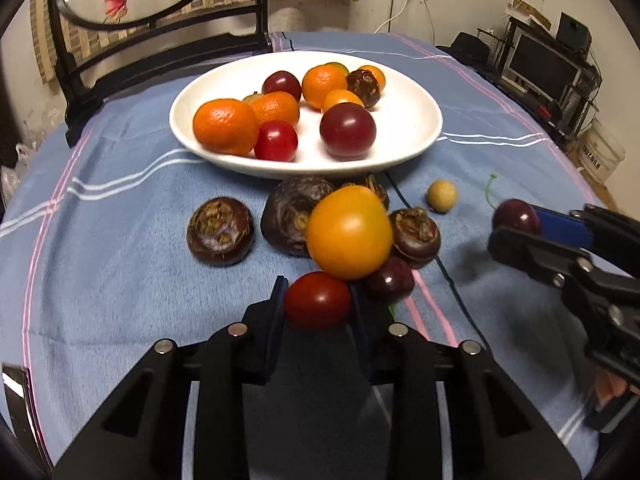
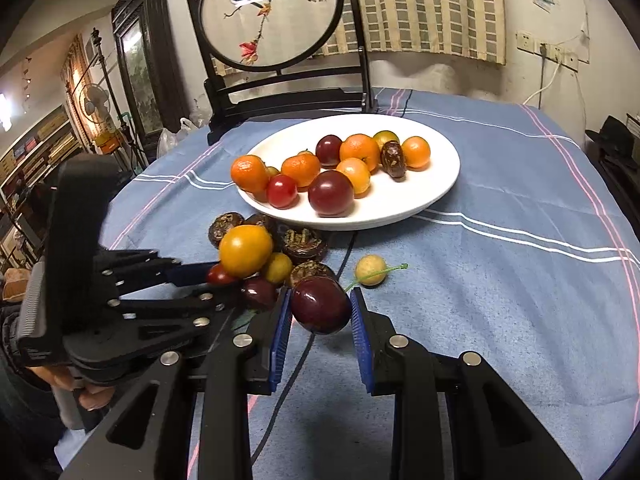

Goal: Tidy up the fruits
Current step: 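Grasp a dark red cherry with the right tool while the left tool grasps a red tomato, then lower the tomato and cherry onto the plate and open both tools, then grasp a yellow-orange fruit with the left tool while the right tool grasps a cherry, then place the yellow-orange fruit on the plate while the right tool places the cherry, then grasp a brown water chestnut with the right tool while the left tool grasps another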

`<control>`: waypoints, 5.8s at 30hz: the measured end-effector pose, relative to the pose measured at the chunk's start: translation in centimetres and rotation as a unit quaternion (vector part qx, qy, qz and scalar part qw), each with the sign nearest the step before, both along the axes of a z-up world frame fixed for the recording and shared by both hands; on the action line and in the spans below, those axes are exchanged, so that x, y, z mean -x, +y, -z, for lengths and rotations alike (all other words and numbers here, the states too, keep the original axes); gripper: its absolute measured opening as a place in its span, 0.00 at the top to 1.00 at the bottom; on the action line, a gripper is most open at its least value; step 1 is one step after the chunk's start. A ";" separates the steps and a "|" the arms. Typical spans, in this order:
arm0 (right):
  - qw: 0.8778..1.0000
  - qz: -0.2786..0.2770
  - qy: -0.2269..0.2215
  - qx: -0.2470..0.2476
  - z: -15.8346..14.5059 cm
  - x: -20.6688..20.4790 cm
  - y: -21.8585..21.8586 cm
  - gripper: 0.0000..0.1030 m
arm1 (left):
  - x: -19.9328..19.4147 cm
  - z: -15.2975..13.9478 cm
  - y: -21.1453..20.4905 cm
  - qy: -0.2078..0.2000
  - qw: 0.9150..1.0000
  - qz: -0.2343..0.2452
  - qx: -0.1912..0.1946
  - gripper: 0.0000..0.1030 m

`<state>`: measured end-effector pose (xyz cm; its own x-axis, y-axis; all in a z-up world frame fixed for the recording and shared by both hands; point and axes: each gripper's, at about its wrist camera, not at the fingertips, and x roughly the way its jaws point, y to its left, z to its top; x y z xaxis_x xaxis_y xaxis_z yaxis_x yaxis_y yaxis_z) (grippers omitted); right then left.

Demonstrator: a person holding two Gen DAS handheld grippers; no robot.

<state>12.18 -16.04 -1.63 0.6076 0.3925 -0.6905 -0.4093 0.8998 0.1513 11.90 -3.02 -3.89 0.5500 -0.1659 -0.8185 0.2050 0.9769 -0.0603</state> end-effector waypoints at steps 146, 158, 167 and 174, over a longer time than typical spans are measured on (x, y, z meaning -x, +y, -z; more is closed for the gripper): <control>0.997 0.062 -0.019 -0.035 -0.7 -12.0 1.7 0.63 | -14.3 -4.3 1.4 -0.007 0.997 -0.076 -0.005 0.59; 0.994 0.076 -0.027 -0.075 -2.0 -10.0 -0.5 0.45 | -11.2 -7.1 3.1 -0.063 0.992 -0.112 0.016 0.37; 0.995 0.072 -0.026 -0.066 -1.9 -6.1 -0.9 0.36 | -5.7 -6.4 4.3 -0.056 0.991 -0.122 0.023 0.30; 0.999 0.042 -0.021 -0.026 -1.0 -2.8 0.2 0.36 | -2.4 -4.4 3.9 -0.045 0.991 -0.126 0.006 0.29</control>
<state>14.94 -15.83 -0.62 0.6679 0.3730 -0.6441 -0.3390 0.9228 0.1830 14.34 0.87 0.51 0.6457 -0.0238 -0.7632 -0.0408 0.9970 -0.0656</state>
